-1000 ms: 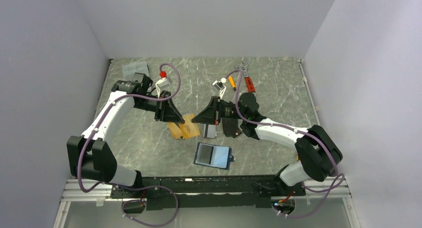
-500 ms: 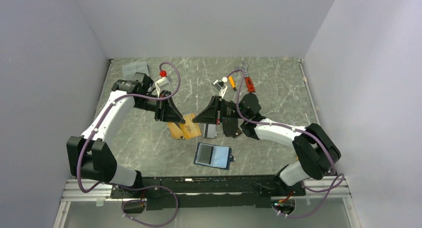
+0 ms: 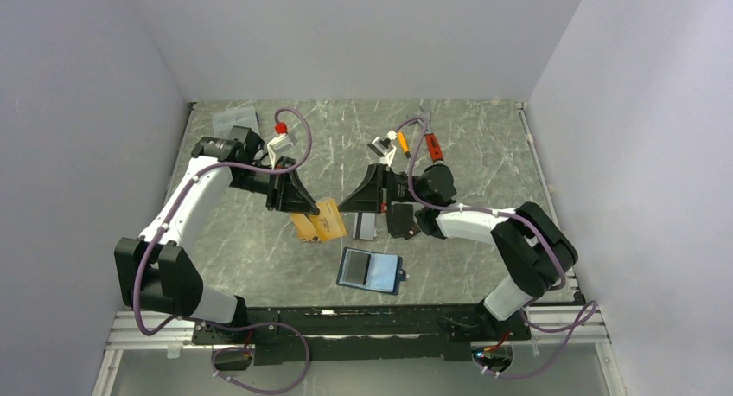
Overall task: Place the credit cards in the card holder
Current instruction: Place the credit card at the center of the board.
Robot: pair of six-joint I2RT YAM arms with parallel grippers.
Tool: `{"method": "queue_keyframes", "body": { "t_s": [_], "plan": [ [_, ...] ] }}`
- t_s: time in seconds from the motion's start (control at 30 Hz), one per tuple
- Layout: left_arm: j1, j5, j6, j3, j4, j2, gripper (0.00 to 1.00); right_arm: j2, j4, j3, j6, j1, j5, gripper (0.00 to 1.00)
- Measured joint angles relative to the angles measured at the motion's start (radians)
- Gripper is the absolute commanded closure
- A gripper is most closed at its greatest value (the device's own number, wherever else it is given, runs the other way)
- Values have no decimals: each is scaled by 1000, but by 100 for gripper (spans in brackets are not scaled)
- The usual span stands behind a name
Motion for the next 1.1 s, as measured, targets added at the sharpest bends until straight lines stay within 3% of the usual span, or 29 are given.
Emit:
{"method": "queue_keyframes", "body": {
  "t_s": [0.07, 0.2, 0.23, 0.3, 0.37, 0.57, 0.9, 1.0, 1.1],
  "plan": [
    [7, -7, 3, 0, -9, 0, 99, -1, 22, 0, 10, -8, -10, 100],
    [17, -41, 19, 0, -9, 0, 100, -20, -5, 1, -11, -13, -19, 100],
    [18, -44, 20, 0, -9, 0, 100, -34, -40, 2, -34, -12, -19, 96],
    [18, -50, 27, 0, -10, 0, 100, -69, -149, 15, -99, -5, -18, 74],
    [18, -51, 35, 0, -13, 0, 100, -103, -296, 46, -193, 3, -13, 62],
    [18, -51, 54, 0, -21, 0, 100, -208, -637, 98, -448, 9, 48, 54],
    [18, -50, 72, 0, -40, 0, 100, -212, -842, 142, -613, 15, 106, 56],
    [18, -50, 76, 1, -42, 0, 100, -190, -854, 156, -628, 33, 107, 65],
    [18, -50, 80, 4, -47, 0, 100, -166, -846, 160, -624, 50, 105, 83]
  ]
}}
